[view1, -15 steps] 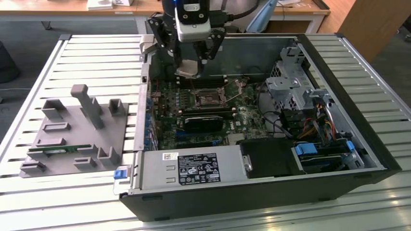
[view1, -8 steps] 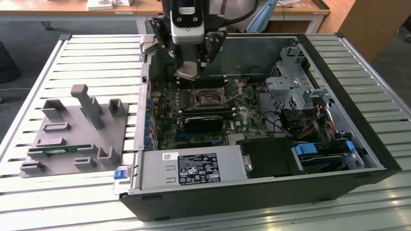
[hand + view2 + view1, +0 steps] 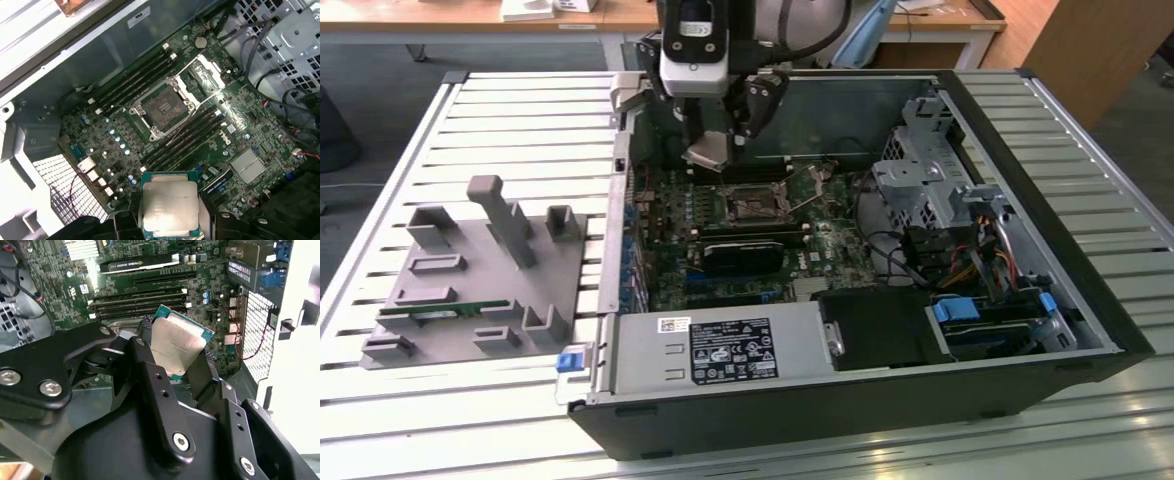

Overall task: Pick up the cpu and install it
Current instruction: 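Place the cpu into insertion slot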

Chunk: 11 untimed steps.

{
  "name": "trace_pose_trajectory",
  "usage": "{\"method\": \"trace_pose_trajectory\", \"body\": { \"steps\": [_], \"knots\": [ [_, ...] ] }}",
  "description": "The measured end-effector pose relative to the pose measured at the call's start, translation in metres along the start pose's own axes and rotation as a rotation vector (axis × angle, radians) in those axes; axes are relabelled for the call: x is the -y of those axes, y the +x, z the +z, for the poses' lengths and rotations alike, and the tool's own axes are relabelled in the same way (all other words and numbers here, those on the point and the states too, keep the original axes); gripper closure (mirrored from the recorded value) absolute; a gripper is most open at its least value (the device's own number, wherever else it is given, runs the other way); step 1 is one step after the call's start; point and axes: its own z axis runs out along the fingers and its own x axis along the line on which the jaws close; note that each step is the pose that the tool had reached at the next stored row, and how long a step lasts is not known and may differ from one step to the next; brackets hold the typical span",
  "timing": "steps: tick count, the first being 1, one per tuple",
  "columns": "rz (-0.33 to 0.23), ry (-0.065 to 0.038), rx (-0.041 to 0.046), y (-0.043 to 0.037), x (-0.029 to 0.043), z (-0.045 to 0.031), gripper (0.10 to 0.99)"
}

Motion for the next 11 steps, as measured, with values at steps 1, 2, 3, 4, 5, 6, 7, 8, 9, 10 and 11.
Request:
{"method": "trace_pose_trajectory", "body": {
  "steps": [1, 2, 3, 4, 5, 6, 7, 8, 9, 10, 11],
  "knots": [
    [0.015, 0.000, 0.0007, 0.0000, 0.0000, 0.0006, 0.553],
    [0.030, 0.001, 0.0013, 0.0000, 0.0000, 0.0011, 0.553],
    [0.043, 0.001, 0.0018, 0.0000, 0.0000, 0.0013, 0.553],
    [0.051, 0.001, 0.0021, -0.0002, -0.0002, 0.0014, 0.553],
    [0.054, 0.001, 0.0023, -0.0006, -0.0005, 0.0016, 0.553],
    [0.055, 0.001, 0.0023, -0.0012, -0.0012, 0.0018, 0.553],
    [0.055, 0.001, 0.0023, -0.0021, -0.0022, 0.0022, 0.553],
    [0.055, 0.002, 0.0020, -0.0032, -0.0036, 0.0028, 0.553],
    [0.055, 0.002, 0.0014, -0.0043, -0.0054, 0.0034, 0.553],
    [0.055, 0.003, 0.0009, -0.0052, -0.0072, 0.0040, 0.553],
    [0.055, 0.003, 0.0004, -0.0057, -0.0087, 0.0046, 0.553]
  ]
}}
